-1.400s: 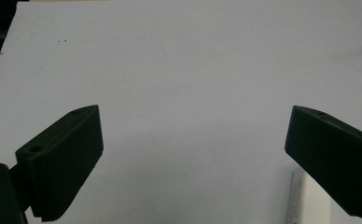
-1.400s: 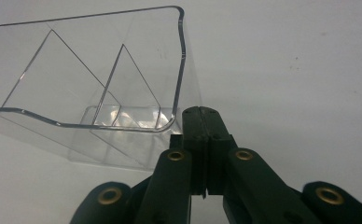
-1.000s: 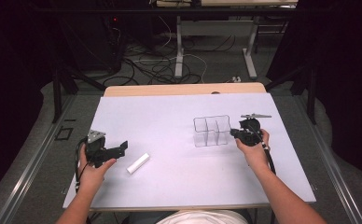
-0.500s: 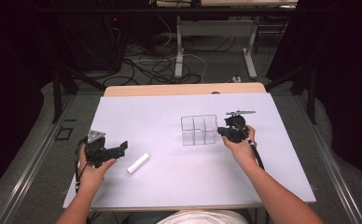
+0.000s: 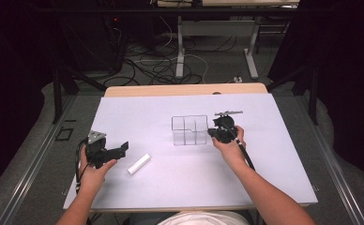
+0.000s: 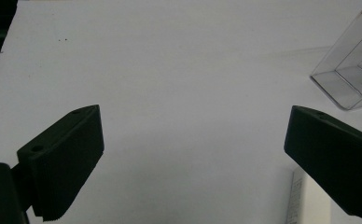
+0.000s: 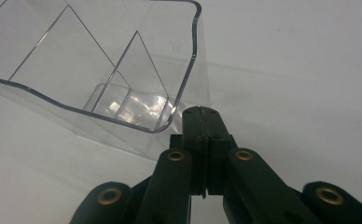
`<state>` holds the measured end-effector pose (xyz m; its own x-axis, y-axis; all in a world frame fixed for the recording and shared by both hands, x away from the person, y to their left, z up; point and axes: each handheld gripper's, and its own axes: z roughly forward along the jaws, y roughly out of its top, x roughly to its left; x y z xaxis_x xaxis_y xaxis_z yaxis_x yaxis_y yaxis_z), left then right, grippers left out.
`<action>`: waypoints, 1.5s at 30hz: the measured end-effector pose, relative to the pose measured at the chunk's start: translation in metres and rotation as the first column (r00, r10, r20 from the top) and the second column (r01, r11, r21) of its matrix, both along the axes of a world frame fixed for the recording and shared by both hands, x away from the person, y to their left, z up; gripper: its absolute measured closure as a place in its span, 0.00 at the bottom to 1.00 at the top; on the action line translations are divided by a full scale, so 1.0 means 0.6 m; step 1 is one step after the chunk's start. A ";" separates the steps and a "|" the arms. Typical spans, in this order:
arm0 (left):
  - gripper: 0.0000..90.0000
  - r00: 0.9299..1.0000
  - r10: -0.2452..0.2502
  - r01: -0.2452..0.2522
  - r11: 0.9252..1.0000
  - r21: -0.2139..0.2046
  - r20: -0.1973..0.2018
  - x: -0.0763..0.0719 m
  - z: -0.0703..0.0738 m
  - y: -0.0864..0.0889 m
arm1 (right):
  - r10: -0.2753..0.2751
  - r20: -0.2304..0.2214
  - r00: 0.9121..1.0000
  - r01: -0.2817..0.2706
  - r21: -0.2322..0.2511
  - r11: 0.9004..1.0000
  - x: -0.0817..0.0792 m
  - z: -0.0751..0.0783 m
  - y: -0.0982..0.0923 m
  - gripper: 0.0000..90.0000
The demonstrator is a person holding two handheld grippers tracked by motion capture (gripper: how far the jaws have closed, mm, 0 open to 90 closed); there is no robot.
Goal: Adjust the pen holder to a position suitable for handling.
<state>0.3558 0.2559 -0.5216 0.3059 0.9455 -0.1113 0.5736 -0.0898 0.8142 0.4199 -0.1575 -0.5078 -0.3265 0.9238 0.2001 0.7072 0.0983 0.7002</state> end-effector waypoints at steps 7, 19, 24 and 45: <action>0.06 1.000 -0.003 0.003 1.000 0.003 0.004 0.001 -0.001 -0.002 | 0.007 -0.004 1.000 -0.007 0.009 1.000 0.002 -0.001 0.010 1.00; 0.10 0.999 -0.038 0.038 0.999 0.017 0.000 -0.002 0.006 -0.013 | 0.020 0.003 1.000 -0.020 0.025 0.999 0.007 -0.006 0.018 1.00; 0.10 0.998 -0.070 0.070 0.997 0.018 -0.005 -0.006 0.012 -0.025 | 0.039 0.003 0.999 -0.039 0.053 0.998 0.002 0.000 0.004 0.92; 0.15 0.980 -0.197 0.200 0.973 0.112 -0.038 -0.020 0.020 -0.060 | 0.141 0.129 0.982 -0.153 0.087 0.984 -0.054 0.030 -0.074 0.57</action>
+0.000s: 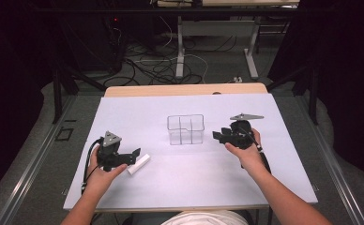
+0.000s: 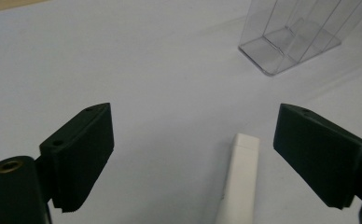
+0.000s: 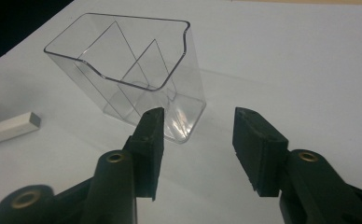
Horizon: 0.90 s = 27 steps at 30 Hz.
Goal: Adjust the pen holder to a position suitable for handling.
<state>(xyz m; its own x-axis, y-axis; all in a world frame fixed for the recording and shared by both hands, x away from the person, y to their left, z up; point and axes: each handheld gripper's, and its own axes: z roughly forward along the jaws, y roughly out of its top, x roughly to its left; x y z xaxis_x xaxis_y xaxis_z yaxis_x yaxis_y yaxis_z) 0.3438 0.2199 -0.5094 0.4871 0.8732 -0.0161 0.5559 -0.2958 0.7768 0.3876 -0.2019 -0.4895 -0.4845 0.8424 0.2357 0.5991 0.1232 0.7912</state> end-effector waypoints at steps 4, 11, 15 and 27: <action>0.17 0.999 -0.026 0.027 0.999 0.025 -0.020 0.000 -0.002 0.000 | 0.012 0.027 1.000 -0.012 -0.018 1.000 -0.003 -0.002 -0.010 0.52; 0.18 0.997 -0.059 0.061 0.997 0.039 -0.055 0.001 -0.011 -0.008 | 0.050 0.053 0.997 -0.047 -0.047 0.998 -0.007 -0.004 -0.025 0.43; 0.19 0.995 -0.073 0.077 0.995 0.060 -0.067 0.000 -0.011 -0.013 | 0.051 0.074 0.996 -0.047 -0.054 0.997 -0.010 -0.010 -0.030 0.42; 0.29 0.988 -0.103 0.114 0.989 0.093 -0.114 -0.001 -0.021 -0.018 | 0.002 0.094 0.996 0.003 -0.053 0.999 -0.002 -0.029 -0.058 0.34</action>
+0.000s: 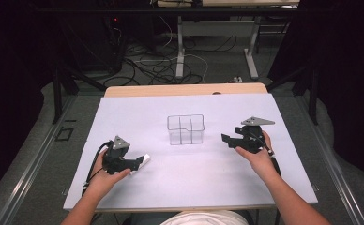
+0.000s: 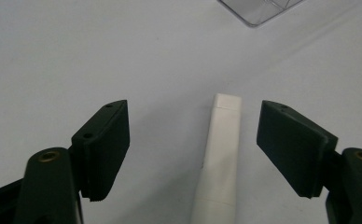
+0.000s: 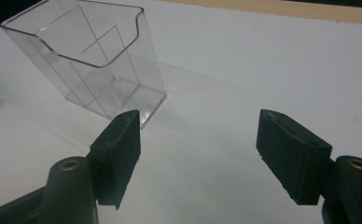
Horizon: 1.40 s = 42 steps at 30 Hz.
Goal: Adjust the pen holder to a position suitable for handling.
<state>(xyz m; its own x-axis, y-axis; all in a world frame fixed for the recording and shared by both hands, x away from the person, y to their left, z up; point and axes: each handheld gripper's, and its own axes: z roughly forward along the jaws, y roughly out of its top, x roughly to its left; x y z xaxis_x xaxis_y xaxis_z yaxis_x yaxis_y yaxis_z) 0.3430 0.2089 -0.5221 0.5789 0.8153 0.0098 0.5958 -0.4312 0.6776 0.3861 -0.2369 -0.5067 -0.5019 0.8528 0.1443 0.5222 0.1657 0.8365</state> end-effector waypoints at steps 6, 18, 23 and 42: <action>0.34 1.000 0.006 -0.006 1.000 0.012 -0.024 -0.001 -0.002 0.003 | -0.006 -0.013 1.000 0.006 -0.007 1.000 0.004 -0.009 0.000 0.33; 0.38 0.995 -0.039 0.044 0.998 0.050 -0.096 -0.006 -0.009 -0.019 | -0.026 -0.036 0.999 0.026 0.010 1.000 0.007 -0.012 -0.009 0.32; 0.44 0.992 -0.050 0.056 0.997 0.048 -0.116 -0.001 -0.010 -0.022 | -0.035 -0.051 0.998 0.036 0.028 0.999 0.009 -0.014 -0.013 0.32; 0.55 0.991 -0.055 0.051 0.998 -0.031 -0.123 -0.020 -0.036 0.013 | -0.048 -0.070 0.996 0.051 0.039 0.998 0.013 -0.021 -0.016 0.32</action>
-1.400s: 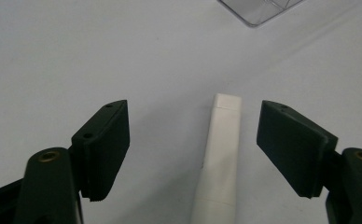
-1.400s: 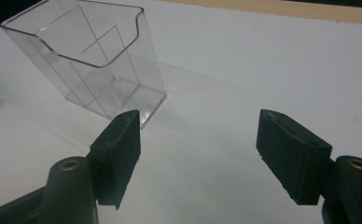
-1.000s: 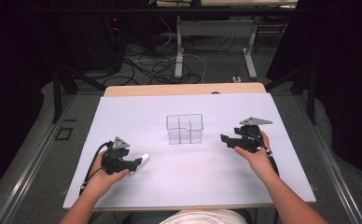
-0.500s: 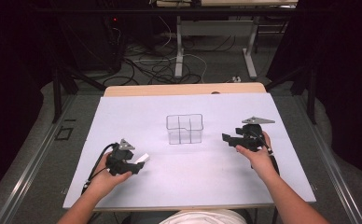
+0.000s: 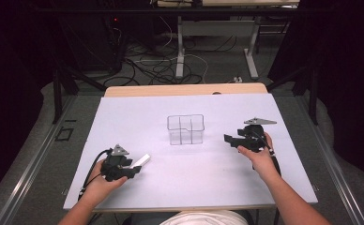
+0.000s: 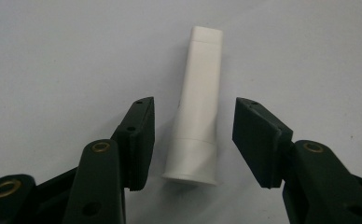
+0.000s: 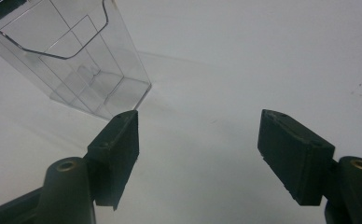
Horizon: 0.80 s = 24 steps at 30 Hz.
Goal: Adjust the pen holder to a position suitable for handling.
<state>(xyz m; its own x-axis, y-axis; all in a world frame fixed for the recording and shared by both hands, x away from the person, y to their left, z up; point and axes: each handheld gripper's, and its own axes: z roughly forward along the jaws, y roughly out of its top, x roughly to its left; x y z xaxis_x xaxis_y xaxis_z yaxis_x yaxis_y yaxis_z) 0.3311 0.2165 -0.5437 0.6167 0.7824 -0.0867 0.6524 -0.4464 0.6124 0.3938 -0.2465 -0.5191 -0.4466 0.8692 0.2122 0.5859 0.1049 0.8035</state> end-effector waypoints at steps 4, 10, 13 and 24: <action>0.57 1.000 0.001 -0.001 1.000 0.008 -0.010 -0.001 -0.001 -0.002 | 0.004 0.002 1.000 -0.004 -0.004 1.000 0.000 -0.001 0.000 0.32; 0.62 0.999 -0.018 0.019 0.999 0.042 -0.029 0.001 -0.005 -0.001 | 0.008 -0.002 1.000 -0.008 -0.004 1.000 0.000 -0.003 0.002 0.32; 0.64 0.999 -0.025 0.026 0.998 0.052 -0.024 0.001 -0.005 -0.003 | 0.011 -0.001 1.000 -0.011 -0.006 1.000 0.001 -0.003 0.002 0.32; 0.73 1.000 -0.027 0.028 0.996 0.083 -0.015 -0.002 -0.005 -0.007 | 0.010 -0.003 1.000 -0.010 -0.007 1.000 0.001 -0.004 0.002 0.32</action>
